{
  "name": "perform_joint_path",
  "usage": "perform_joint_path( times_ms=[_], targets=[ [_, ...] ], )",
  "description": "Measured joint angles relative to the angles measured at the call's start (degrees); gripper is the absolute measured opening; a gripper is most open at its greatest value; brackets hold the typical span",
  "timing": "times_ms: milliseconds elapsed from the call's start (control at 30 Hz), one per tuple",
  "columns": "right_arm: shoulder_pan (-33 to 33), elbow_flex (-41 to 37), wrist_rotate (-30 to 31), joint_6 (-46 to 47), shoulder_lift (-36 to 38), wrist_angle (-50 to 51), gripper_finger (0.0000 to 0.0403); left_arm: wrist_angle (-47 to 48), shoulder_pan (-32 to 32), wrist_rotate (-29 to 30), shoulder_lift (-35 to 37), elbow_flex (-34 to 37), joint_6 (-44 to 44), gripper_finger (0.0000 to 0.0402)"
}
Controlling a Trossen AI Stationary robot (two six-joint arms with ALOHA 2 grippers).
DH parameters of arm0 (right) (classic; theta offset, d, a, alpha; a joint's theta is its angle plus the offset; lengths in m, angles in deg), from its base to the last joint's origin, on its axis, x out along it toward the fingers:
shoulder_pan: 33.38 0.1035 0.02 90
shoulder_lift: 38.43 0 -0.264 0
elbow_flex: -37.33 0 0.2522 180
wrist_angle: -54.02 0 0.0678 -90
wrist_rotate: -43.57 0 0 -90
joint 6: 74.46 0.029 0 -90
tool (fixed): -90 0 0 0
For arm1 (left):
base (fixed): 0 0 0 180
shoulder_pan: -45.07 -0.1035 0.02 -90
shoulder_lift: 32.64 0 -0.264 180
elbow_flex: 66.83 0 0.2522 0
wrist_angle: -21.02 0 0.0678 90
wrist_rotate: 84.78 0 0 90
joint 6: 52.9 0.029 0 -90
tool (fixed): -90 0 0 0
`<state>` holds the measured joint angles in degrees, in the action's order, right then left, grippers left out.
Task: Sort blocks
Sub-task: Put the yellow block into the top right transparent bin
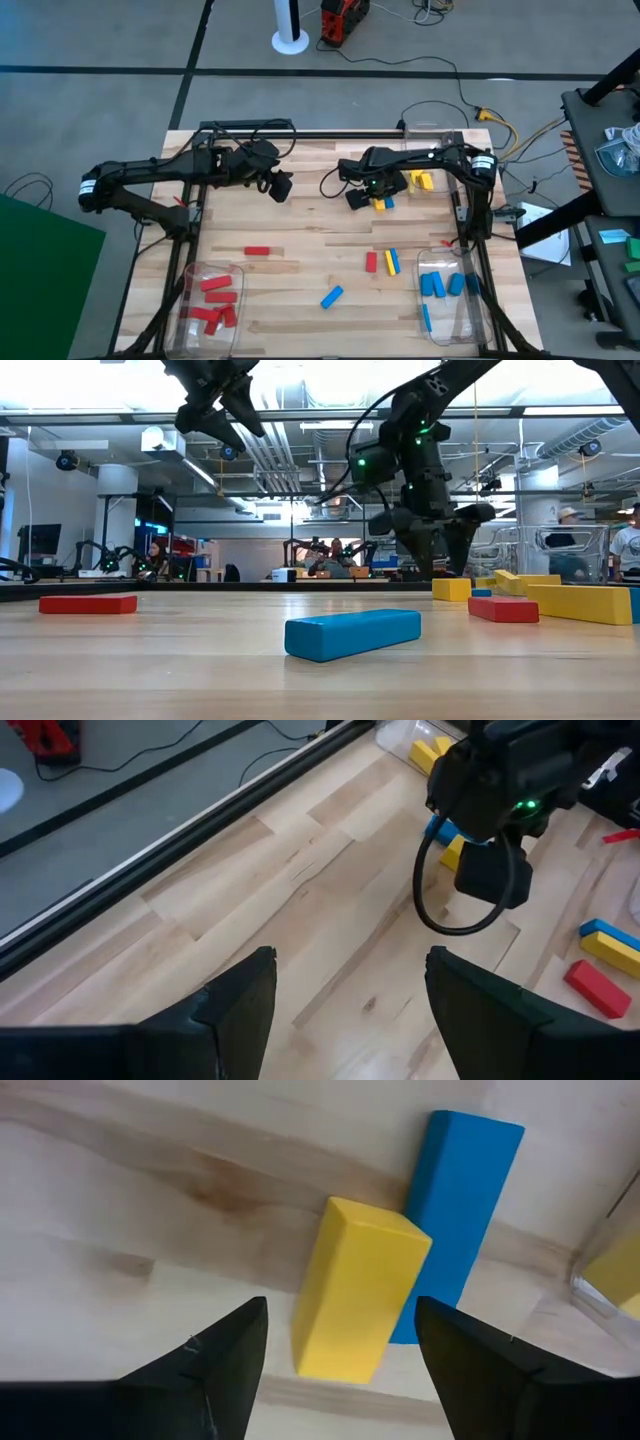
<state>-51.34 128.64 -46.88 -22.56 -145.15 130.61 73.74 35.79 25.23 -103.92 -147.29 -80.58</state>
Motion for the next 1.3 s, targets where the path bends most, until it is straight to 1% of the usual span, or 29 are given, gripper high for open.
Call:
perform_joint_path(
  times_ms=[233, 467, 733, 1100, 1300],
  targets=[
    [-0.4, -3.0, 0.4, 0.1, 0.0, -1.8, 0.0243, 0.1, 0.0, 0.0, 0.0, 0.0, 0.0, 0.0231],
    [-0.3, -3.1, -1.1, 0.5, 0.0, -6.2, 0.0229, 0.1, -0.1, 0.1, 0.0, 0.0, 0.0, 0.0231],
    [-0.2, -3.1, -1.6, -2.1, 0.0, -7.8, 0.0198, 0.1, -0.1, 0.1, 0.0, 0.0, 0.0, 0.0231],
    [-0.2, -3.7, -1.2, -7.2, 0.0, -9.9, 0.0126, 0.1, -0.1, 0.2, 0.0, 0.0, 0.0, 0.0231],
    [-0.2, -3.8, -1.2, -8.5, 0.0, -9.9, 0.0126, 0.1, -0.1, 0.2, 0.0, 0.0, 0.0, 0.0231]
  ],
)
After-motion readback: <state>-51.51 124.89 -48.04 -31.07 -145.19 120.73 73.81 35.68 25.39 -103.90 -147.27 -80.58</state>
